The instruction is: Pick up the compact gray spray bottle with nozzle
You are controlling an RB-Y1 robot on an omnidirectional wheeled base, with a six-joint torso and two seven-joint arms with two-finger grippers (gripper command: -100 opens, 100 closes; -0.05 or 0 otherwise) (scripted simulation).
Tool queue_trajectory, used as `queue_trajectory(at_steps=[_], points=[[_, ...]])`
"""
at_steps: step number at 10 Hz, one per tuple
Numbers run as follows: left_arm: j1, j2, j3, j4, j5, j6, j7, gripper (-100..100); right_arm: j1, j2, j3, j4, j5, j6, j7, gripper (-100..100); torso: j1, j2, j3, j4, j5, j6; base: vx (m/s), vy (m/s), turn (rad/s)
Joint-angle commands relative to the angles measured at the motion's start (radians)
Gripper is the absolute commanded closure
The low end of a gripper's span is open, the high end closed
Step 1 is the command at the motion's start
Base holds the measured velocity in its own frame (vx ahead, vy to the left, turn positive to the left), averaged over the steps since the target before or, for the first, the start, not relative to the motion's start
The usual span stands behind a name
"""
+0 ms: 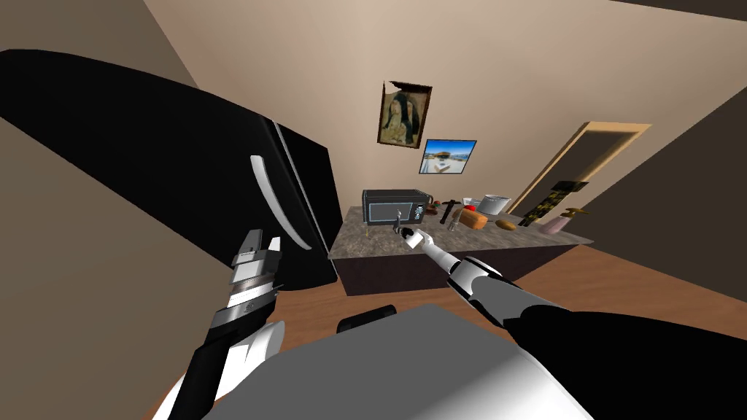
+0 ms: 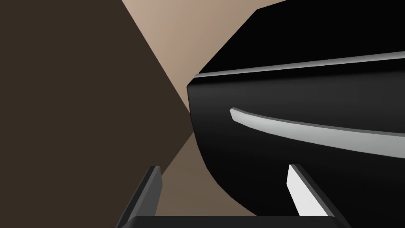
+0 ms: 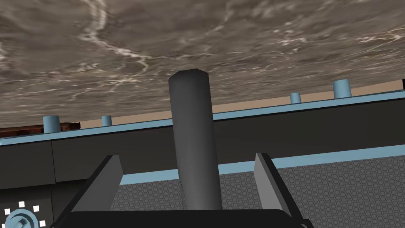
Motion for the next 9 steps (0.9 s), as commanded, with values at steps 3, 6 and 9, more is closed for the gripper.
queue_trajectory(at_steps=[3, 6, 9], points=[[0.000, 0.000, 0.000, 0.000, 0.000, 0.000, 0.000, 0, -0.097, 0.041, 0.078, 0.071, -0.023, 0.011, 0.062, -100, -0.002, 0.001, 0.000, 0.000, -0.001, 0.002, -0.014, -0.020, -0.211], [0.000, 0.000, 0.000, 0.000, 0.000, 0.000, 0.000, 0, -0.189, 0.041, 0.082, 0.080, -0.023, 0.011, 0.062, -100, 0.000, 0.000, 0.000, 0.000, 0.000, 0.000, -0.007, -0.005, 0.011], [0.000, 0.000, 0.000, 0.000, 0.000, 0.000, 0.000, 0, -0.184, 0.045, 0.085, 0.105, -0.027, -0.004, 0.066, 100, 0.000, 0.000, 0.000, 0.000, 0.000, 0.000, 0.000, 0.000, 0.000]])
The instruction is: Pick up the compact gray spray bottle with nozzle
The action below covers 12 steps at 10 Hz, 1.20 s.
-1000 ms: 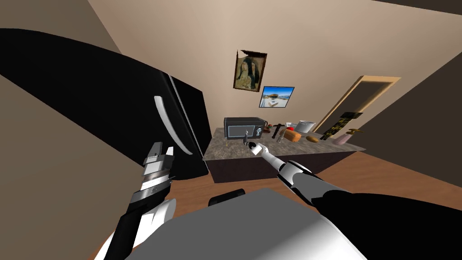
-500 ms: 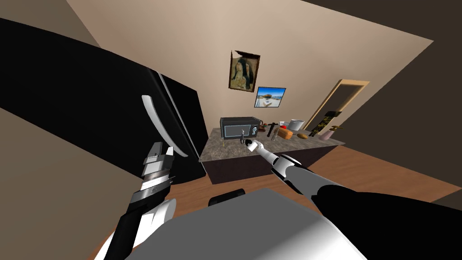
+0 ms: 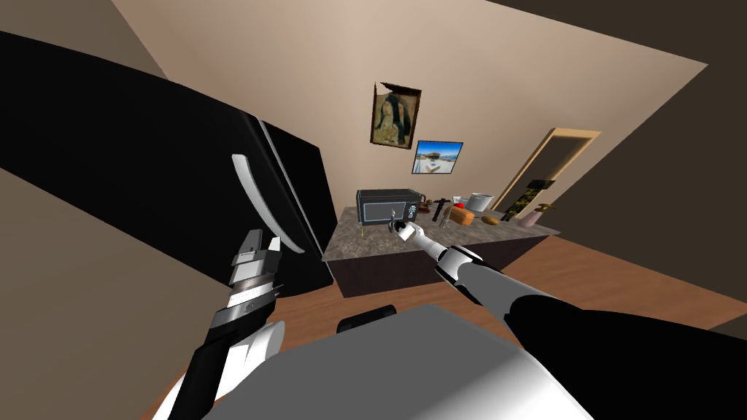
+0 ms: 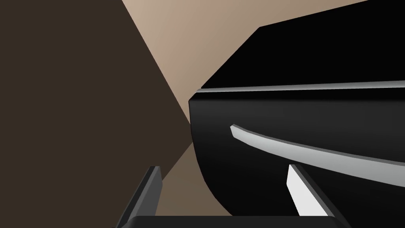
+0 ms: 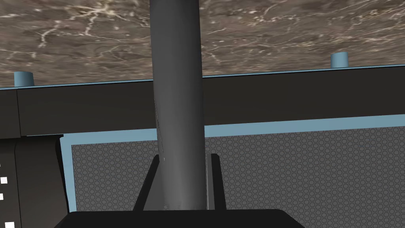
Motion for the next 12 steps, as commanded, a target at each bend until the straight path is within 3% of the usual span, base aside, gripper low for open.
queue_trajectory(at_steps=[1, 3, 4, 5, 7, 9, 10, 12], points=[[0.000, 0.000, 0.000, 0.000, 0.000, 0.000, 0.000, 0, 0.000, 0.000, 0.000, 0.000, 0.000, 0.000, 0.000, 100, 0.000, 0.000, 0.000, 0.000, 0.000, 0.000, 0.000, 0.000, 0.000], [0.000, 0.000, 0.000, 0.000, 0.000, 0.000, 0.000, 0, 0.000, 0.000, 0.000, 0.000, 0.000, 0.000, 0.000, 100, 0.000, 0.000, 0.000, 0.000, 0.000, 0.000, 0.000, 0.000, 0.000], [0.000, 0.000, 0.000, 0.000, 0.000, 0.000, 0.000, 0, 0.000, 0.000, 0.000, 0.000, 0.000, 0.000, 0.000, 0, 0.000, 0.000, 0.000, 0.000, 0.000, 0.000, 0.000, 0.000, 0.000], [0.000, 0.000, 0.000, 0.000, 0.000, 0.000, 0.000, 0, 0.050, -0.037, -0.050, -0.050, 0.036, 0.013, -0.050, 100, 0.000, 0.000, 0.000, 0.000, 0.000, 0.000, 0.019, 0.035, 0.264], [0.000, 0.000, 0.000, 0.000, 0.000, 0.000, 0.000, 0, 0.108, -0.037, -0.087, -0.099, 0.036, 0.013, -0.069, 100, 0.002, -0.005, -0.002, 0.002, 0.001, -0.005, 0.017, 0.019, 0.169], [0.000, 0.000, 0.000, 0.000, 0.000, 0.000, 0.000, 0, 0.145, -0.037, -0.087, -0.114, 0.036, 0.013, -0.069, 100, 0.002, -0.005, -0.003, -0.001, -0.001, -0.004, 0.016, 0.002, -0.003], [0.000, 0.000, 0.000, 0.000, 0.000, 0.000, 0.000, 0, 0.180, -0.071, -0.139, -0.163, 0.068, 0.011, -0.118, 100, 0.001, -0.005, -0.005, -0.004, -0.003, -0.004, 0.014, 0.033, 0.294], [0.000, 0.000, 0.000, 0.000, 0.000, 0.000, 0.000, 0, 0.231, -0.071, -0.170, -0.201, 0.068, 0.011, -0.133, 100, 0.003, -0.008, -0.006, -0.004, -0.003, -0.008, 0.018, 0.019, 0.166]])
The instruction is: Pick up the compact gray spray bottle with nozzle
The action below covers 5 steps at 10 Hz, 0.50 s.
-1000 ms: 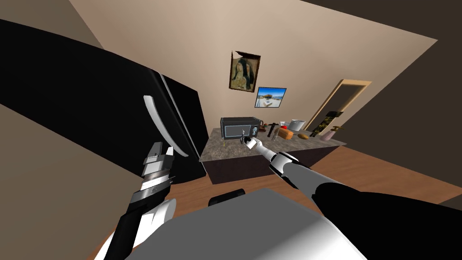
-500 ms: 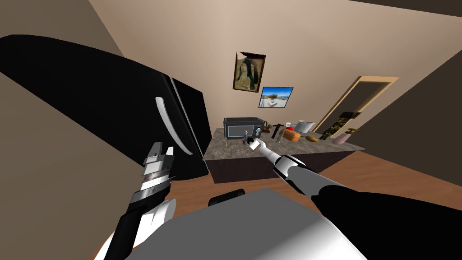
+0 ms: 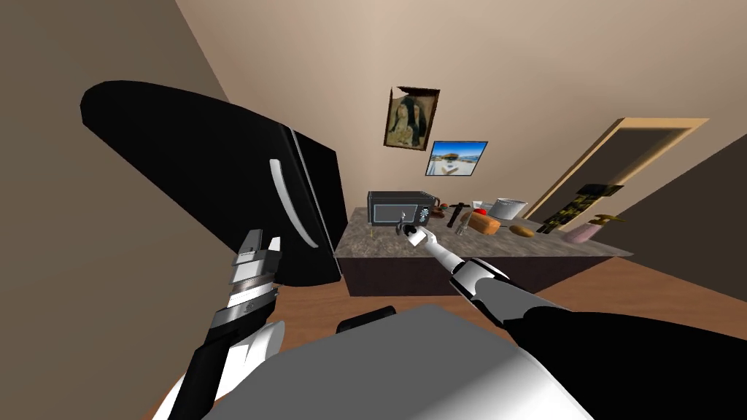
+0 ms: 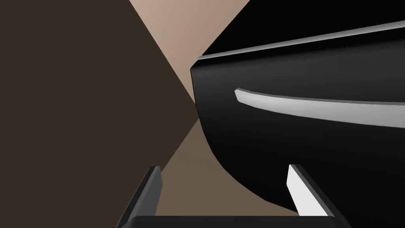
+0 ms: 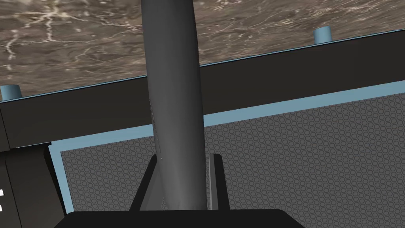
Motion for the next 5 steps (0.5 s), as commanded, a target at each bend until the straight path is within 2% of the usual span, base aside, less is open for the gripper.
queue_trajectory(at_steps=[1, 2, 3, 4, 5], points=[[0.000, 0.000, 0.000, 0.000, 0.000, 0.000, 0.000, 0, 0.050, -0.004, -0.009, -0.023, -0.002, 0.002, -0.005, 100, 0.000, 0.000, 0.000, 0.000, 0.000, 0.000, 0.007, 0.005, -0.012], [0.000, 0.000, 0.000, 0.000, 0.000, 0.000, 0.000, 0, 0.084, -0.004, -0.009, -0.023, -0.002, 0.002, -0.005, 100, -0.002, 0.001, 0.000, -0.002, -0.001, 0.002, 0.018, -0.002, 0.011], [0.000, 0.000, 0.000, 0.000, 0.000, 0.000, 0.000, 0, 0.118, -0.038, -0.067, -0.089, 0.030, 0.000, -0.057, 100, -0.005, 0.002, -0.003, -0.008, -0.005, 0.006, 0.019, 0.024, 0.335], [0.000, 0.000, 0.000, 0.000, 0.000, 0.000, 0.000, 0, 0.149, -0.038, -0.092, -0.110, 0.030, 0.000, -0.070, 100, -0.005, 0.000, -0.004, -0.008, -0.006, 0.002, 0.019, 0.025, 0.286], [0.000, 0.000, 0.000, 0.000, 0.000, 0.000, 0.000, 0, 0.187, -0.038, -0.092, -0.110, 0.030, 0.000, -0.070, 100, -0.004, 0.000, -0.004, -0.008, -0.006, 0.004, 0.015, 0.016, 0.021]])
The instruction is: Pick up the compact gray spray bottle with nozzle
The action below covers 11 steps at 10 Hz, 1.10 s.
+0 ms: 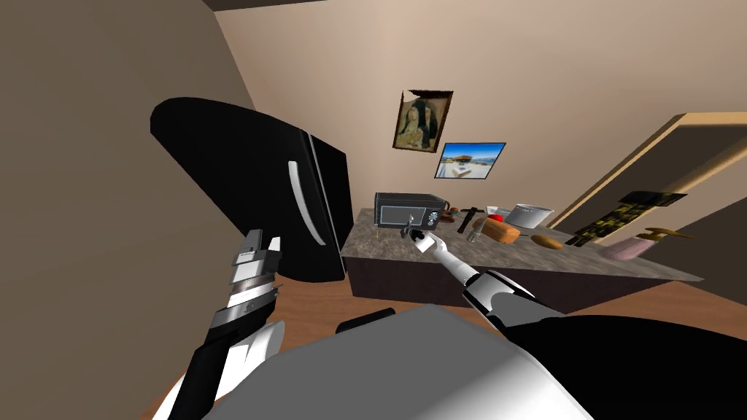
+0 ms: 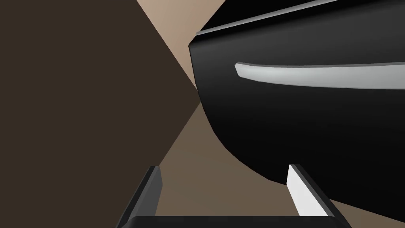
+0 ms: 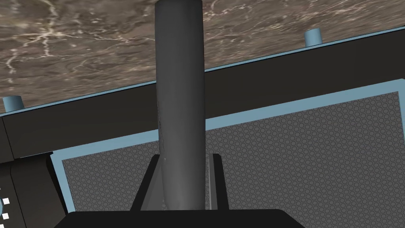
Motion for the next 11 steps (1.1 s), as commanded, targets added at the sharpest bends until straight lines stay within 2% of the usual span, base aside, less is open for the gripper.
queue_trajectory(at_steps=[1, 3, 4, 5, 7, 8, 9, 10, 11], points=[[0.000, 0.000, 0.000, 0.000, 0.000, 0.000, 0.000, 0, 0.050, -0.006, -0.005, -0.014, -0.003, 0.008, -0.003, 100, 0.000, 0.000, 0.000, 0.000, 0.000, 0.000, 0.013, 0.008, -0.033], [0.000, 0.000, 0.000, 0.000, 0.000, 0.000, 0.000, 0, 0.079, -0.006, -0.005, -0.014, -0.003, 0.008, -0.003, 100, -0.006, 0.002, -0.003, -0.008, -0.006, 0.005, 0.004, 0.000, -0.011], [0.000, 0.000, 0.000, 0.000, 0.000, 0.000, 0.000, 0, 0.102, -0.040, -0.059, -0.062, 0.030, 0.006, -0.054, 100, -0.008, 0.003, -0.004, -0.012, -0.008, 0.007, 0.007, 0.026, 0.331], [0.000, 0.000, 0.000, 0.000, 0.000, 0.000, 0.000, 0, 0.141, -0.040, -0.088, -0.101, 0.030, 0.006, -0.068, 100, -0.007, 0.001, -0.005, -0.011, -0.008, 0.004, 0.021, 0.023, 0.249], [0.000, 0.000, 0.000, 0.000, 0.000, 0.000, 0.000, 0, 0.208, -0.040, -0.088, -0.101, 0.030, 0.006, -0.068, 100, -0.008, 0.001, -0.006, -0.013, -0.008, 0.007, 0.014, 0.009, 0.011], [0.000, 0.000, 0.000, 0.000, 0.000, 0.000, 0.000, 0, 0.229, -0.040, -0.088, -0.101, 0.030, 0.006, -0.068, 100, -0.010, 0.001, -0.007, -0.014, -0.009, 0.009, 0.000, 0.000, 0.000], [0.000, 0.000, 0.000, 0.000, 0.000, 0.000, 0.000, 0, 0.269, -0.074, -0.144, -0.168, 0.062, 0.004, -0.121, 100, -0.011, 0.002, -0.008, -0.017, -0.011, 0.011, 0.018, 0.019, 0.326], [0.000, 0.000, 0.000, 0.000, 0.000, 0.000, 0.000, 0, 0.288, -0.074, -0.168, -0.177, 0.062, 0.004, -0.132, 100, -0.011, -0.001, -0.009, -0.017, -0.011, 0.007, 0.027, 0.020, 0.286], [0.000, 0.000, 0.000, 0.000, 0.000, 0.000, 0.000, 0, 0.315, -0.074, -0.172, -0.189, 0.062, 0.004, -0.132, 100, -0.011, -0.002, -0.010, -0.018, -0.010, 0.009, 0.023, 0.009, 0.026]])
